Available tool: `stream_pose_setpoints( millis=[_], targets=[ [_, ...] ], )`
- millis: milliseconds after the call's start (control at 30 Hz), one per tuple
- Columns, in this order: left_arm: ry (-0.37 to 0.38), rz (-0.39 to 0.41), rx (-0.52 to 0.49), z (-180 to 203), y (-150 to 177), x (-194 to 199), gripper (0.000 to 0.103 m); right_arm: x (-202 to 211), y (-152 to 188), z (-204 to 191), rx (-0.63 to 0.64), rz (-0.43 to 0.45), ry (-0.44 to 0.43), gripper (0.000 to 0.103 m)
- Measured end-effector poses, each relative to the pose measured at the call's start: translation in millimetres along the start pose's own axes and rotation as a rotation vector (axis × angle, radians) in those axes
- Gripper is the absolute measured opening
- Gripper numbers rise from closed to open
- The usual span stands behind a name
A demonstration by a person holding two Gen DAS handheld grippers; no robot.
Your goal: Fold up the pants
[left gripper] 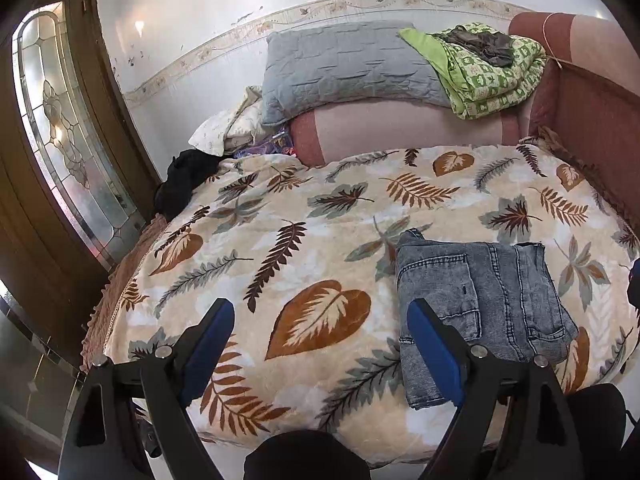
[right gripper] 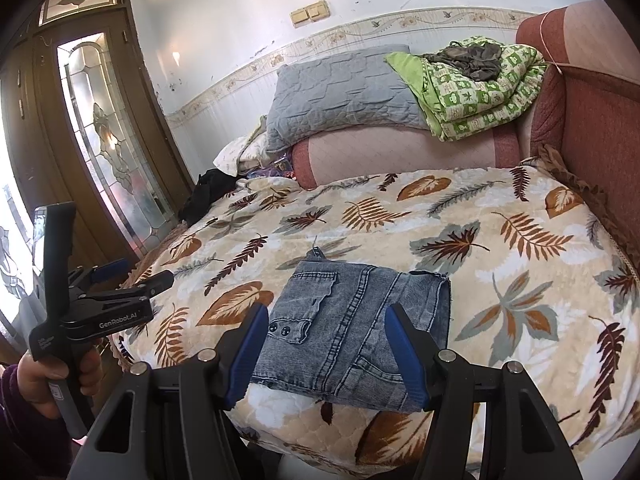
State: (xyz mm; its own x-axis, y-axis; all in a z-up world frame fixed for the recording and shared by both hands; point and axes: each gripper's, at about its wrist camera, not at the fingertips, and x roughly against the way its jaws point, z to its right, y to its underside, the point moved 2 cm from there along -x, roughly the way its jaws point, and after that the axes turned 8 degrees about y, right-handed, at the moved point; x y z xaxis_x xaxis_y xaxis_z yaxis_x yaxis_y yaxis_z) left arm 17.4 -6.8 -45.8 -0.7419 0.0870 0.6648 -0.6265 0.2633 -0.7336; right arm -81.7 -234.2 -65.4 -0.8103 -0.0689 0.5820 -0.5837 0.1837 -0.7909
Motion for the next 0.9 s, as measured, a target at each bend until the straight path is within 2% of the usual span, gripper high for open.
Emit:
stream_pose_setpoints(
  millis=[900],
  targets=[
    [0.004,-0.045,0.004,0,4,-23,0.089,-22,5,2,-0.005,-0.045,0.002,0.064]
  ],
)
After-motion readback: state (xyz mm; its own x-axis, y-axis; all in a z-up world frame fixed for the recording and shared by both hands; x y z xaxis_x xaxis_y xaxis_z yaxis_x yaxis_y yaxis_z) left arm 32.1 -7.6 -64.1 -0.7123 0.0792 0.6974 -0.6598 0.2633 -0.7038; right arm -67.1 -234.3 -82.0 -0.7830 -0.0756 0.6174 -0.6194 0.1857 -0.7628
